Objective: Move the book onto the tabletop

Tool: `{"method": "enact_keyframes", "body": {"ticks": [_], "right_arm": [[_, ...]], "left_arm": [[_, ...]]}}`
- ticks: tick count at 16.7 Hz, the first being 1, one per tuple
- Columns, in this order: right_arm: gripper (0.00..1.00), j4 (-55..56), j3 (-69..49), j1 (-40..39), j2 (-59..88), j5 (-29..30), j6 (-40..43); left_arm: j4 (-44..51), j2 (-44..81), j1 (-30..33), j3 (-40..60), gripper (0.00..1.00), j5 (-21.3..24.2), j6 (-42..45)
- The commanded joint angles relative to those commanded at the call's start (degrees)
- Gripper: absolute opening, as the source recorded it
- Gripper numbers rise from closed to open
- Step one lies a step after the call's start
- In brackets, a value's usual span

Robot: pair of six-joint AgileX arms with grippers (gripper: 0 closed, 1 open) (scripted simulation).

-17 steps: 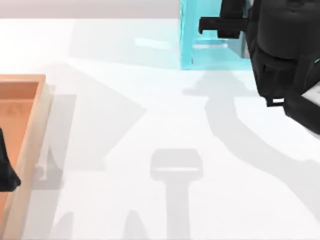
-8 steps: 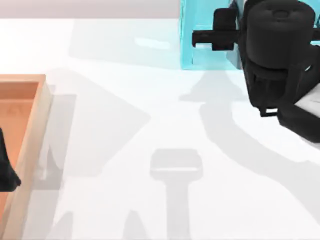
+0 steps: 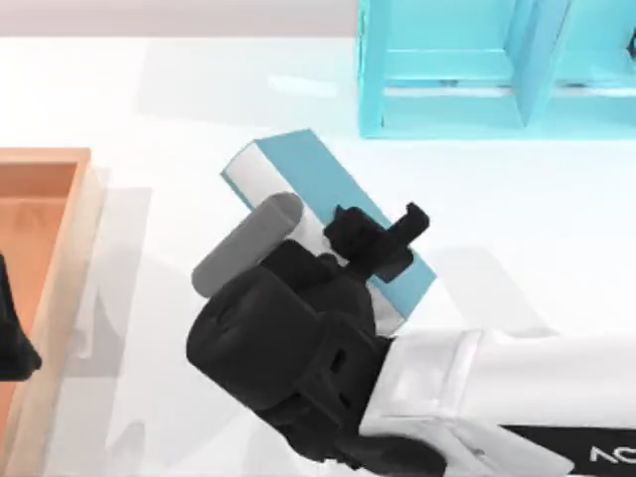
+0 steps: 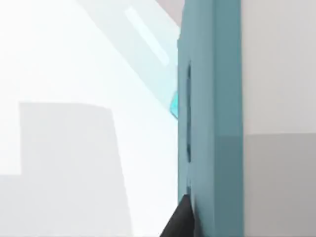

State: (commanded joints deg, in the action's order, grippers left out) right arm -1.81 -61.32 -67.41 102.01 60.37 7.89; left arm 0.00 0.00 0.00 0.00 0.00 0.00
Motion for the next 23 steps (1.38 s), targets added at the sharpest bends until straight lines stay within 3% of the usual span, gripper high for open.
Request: {"method": "enact_keyframes", "body": {"ticks": [4,7,23], "right_arm": [[0.0,-12.9,-2.5,-15.4,6.6,8.6,7.1],[0.0,-19.2,-3.5,-22.1,9.5,12.7,10.7],[0.0,-23.4,-4.3,-24.2,10.3,13.8,8.8]], "left_arm": [[0.0,0.0,0.0,0.0,1.0,0.0,0.0],[0.0,0.0,0.0,0.0,1.0,0.0,0.0],[0.0,0.0,0.0,0.0,1.0,0.0,0.0]]}}
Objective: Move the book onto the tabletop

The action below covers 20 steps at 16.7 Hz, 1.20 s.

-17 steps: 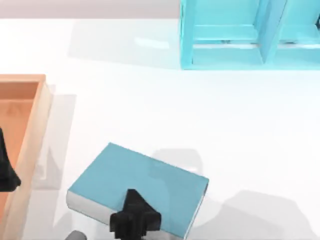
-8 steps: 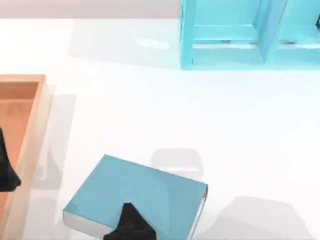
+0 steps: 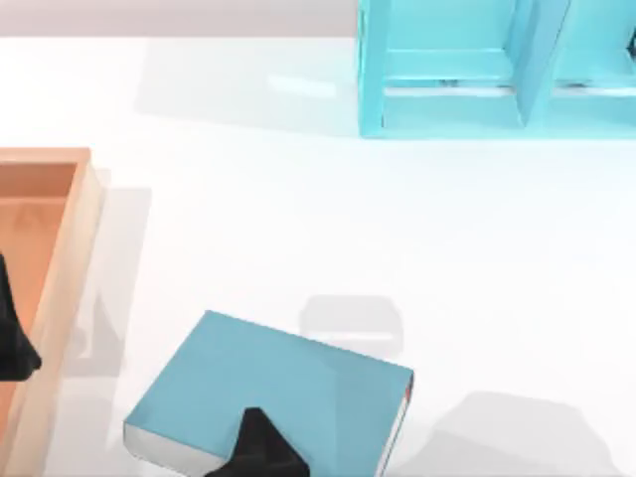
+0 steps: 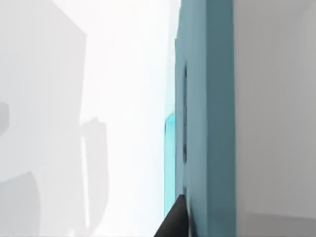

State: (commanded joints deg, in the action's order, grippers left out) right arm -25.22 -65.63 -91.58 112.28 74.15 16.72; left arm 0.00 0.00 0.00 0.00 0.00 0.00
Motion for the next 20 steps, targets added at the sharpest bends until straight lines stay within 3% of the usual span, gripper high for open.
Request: {"method": "enact_keyframes", "body": {"ticks": [10,20], "right_arm": [[0.0,6.1,2.3,0.0,4.0,0.0,-0.2],[0.75,6.1,2.3,0.0,4.0,0.0,-0.2]], "left_arm": [[0.0,0.0,0.0,0.0,1.0,0.0,0.0],[0.0,0.0,0.0,0.0,1.0,0.0,0.0]]}}
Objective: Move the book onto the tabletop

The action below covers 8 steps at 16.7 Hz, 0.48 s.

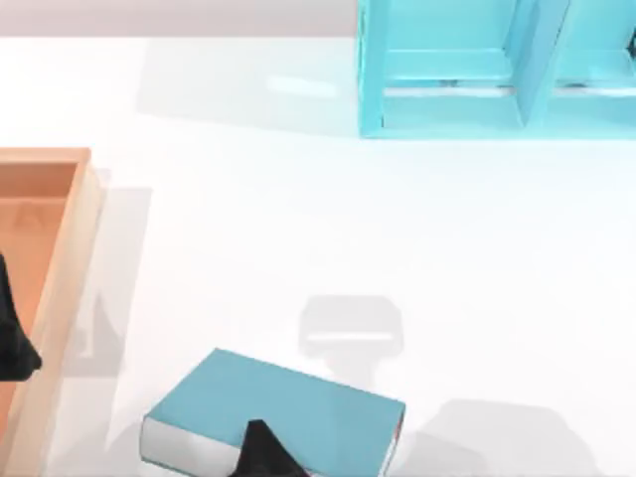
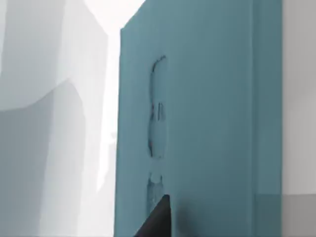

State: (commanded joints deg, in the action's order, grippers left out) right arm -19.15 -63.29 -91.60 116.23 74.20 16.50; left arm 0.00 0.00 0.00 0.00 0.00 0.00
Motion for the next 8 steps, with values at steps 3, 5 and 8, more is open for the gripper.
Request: {"method": "enact_keyframes", "body": {"ticks": [3,5,8], "right_arm": [[0.98,0.0,0.0,0.0,0.0,0.0,0.0],[1.0,0.0,0.0,0.0,0.0,0.0,0.0],[1.0,0.0,0.0,0.0,0.0,0.0,0.0]], "left_arm": [[0.0,0.0,0.0,0.0,1.0,0.0,0.0],[0.0,0.0,0.0,0.0,1.0,0.0,0.0],[0.0,0.0,0.0,0.0,1.0,0.0,0.0]]}}
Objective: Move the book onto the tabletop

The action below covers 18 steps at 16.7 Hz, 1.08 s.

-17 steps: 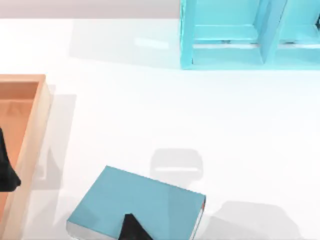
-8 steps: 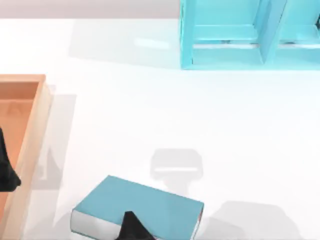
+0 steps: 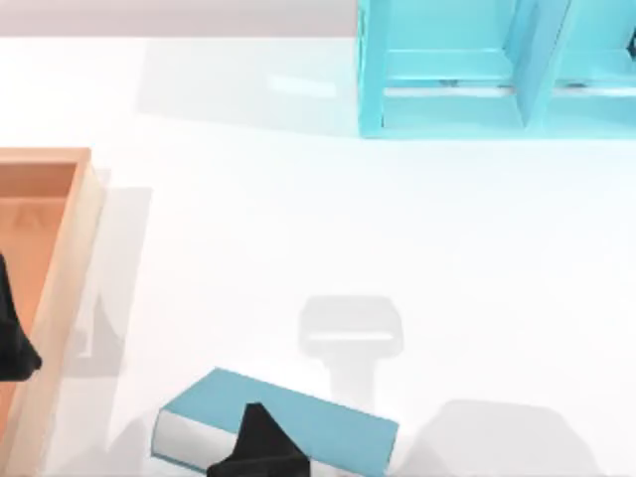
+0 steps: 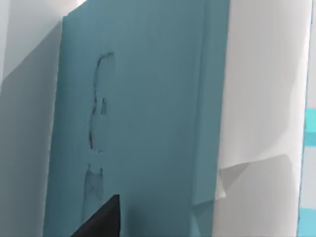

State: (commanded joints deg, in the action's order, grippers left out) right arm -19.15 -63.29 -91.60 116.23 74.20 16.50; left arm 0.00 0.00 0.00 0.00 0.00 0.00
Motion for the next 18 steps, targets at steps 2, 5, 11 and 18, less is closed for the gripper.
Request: {"method": "enact_keyframes", "body": {"ticks": [2,5,11,18], "right_arm": [[1.0,0.0,0.0,0.0,0.0,0.0,0.0],[1.0,0.0,0.0,-0.1,0.0,0.0,-0.1],[1.0,-12.4,-6.1,-8.2,4.2,-0.1,-12.7],[1.0,-46.8,-20.1,-20.0,13.2,-2.9,-42.3]], "left_arm": [[0.0,0.0,0.0,0.0,1.0,0.0,0.0],[0.0,0.0,0.0,0.0,1.0,0.0,0.0],[0.0,0.0,0.0,0.0,1.0,0.0,0.0],[0.0,0.0,0.0,0.0,1.0,0.0,0.0]]}}
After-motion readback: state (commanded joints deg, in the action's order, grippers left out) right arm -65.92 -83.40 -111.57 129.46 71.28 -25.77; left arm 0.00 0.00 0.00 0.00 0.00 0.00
